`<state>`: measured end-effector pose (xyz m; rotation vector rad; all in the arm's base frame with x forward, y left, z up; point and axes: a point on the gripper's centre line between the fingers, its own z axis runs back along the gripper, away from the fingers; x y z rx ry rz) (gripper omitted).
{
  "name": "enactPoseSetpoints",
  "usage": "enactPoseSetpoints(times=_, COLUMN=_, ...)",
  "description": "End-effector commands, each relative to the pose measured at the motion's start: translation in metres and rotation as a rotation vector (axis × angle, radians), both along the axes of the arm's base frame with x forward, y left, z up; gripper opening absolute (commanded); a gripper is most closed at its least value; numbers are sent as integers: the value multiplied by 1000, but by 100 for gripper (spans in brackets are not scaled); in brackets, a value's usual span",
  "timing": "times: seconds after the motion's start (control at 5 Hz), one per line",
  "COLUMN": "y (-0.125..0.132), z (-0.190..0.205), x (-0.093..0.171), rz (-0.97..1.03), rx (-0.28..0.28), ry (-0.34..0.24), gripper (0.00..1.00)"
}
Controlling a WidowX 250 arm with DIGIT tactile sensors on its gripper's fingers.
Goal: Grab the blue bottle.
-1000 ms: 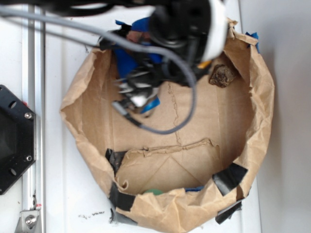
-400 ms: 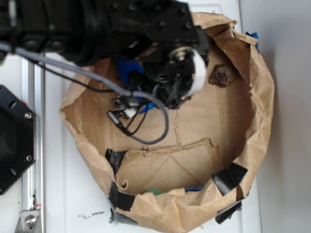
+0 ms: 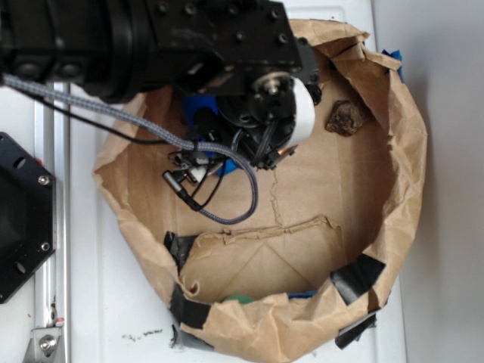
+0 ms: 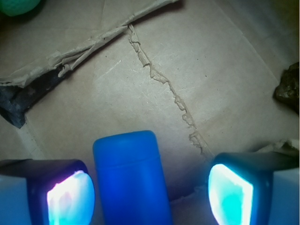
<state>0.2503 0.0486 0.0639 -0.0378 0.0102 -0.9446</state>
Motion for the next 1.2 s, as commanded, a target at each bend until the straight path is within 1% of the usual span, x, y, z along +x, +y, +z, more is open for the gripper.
enactPoseSetpoints(times=0.0, y=-4, z=12, x=4, rz=-17, rx=11, ry=-52, gripper=100)
enactPoseSetpoints(times=0.2, y=-5, z=17, x=-16, rz=-73, rx=-45, ry=-63, gripper=100)
enactPoseSetpoints(times=0.4, y=2, z=0, x=-24, rz=-77, rx=-45, ry=-91, gripper=100)
enactPoseSetpoints(times=0.6, y=7, z=-17, x=-16, rz=-66, rx=-1, ry=-100, gripper=100)
enactPoseSetpoints(times=1.0, y=10, z=-20, x=23, rz=43, rx=21, ry=-80, gripper=100)
